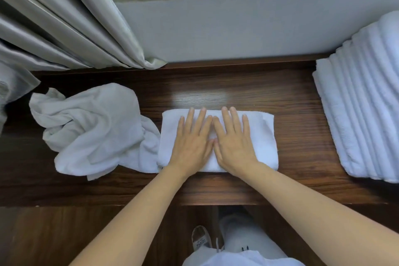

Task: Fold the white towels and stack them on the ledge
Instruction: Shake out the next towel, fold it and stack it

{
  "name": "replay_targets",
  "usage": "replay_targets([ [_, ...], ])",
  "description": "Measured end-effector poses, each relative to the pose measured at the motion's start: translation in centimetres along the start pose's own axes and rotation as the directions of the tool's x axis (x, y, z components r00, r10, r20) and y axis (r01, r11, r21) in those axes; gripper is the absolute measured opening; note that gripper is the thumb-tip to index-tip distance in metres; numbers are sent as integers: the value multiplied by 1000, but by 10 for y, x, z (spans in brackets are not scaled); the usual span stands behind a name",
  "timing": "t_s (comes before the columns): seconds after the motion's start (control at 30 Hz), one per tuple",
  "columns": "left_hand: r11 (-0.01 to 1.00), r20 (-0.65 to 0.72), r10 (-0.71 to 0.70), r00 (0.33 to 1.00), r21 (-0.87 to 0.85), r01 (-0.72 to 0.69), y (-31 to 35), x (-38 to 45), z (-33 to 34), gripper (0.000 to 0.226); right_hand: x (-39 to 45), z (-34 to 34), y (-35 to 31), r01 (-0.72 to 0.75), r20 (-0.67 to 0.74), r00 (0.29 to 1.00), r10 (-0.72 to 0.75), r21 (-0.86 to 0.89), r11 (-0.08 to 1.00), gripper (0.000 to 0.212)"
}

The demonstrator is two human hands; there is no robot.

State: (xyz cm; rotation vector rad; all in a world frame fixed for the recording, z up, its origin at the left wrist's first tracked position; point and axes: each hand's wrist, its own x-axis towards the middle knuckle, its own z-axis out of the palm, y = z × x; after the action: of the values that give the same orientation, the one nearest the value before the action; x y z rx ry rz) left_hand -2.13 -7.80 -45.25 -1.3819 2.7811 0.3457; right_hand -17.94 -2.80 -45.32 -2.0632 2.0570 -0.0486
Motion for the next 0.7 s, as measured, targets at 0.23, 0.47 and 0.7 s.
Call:
replay_targets([
  [0.23, 990, 93, -138, 986, 13, 138, -43, 4, 18, 91, -9, 12, 58, 7, 79, 997, -5, -28, 1000, 71],
  [0.47, 984, 175, -170, 970, -21, 177, -52, 11, -5, 93, -11, -6, 72, -44, 132, 990, 53, -66, 997, 72],
  [0.7, 988, 450, -156, 879, 67, 141, -91, 77, -73, 33, 41, -73, 113, -107, 435, 894, 105, -21, 994, 43],
])
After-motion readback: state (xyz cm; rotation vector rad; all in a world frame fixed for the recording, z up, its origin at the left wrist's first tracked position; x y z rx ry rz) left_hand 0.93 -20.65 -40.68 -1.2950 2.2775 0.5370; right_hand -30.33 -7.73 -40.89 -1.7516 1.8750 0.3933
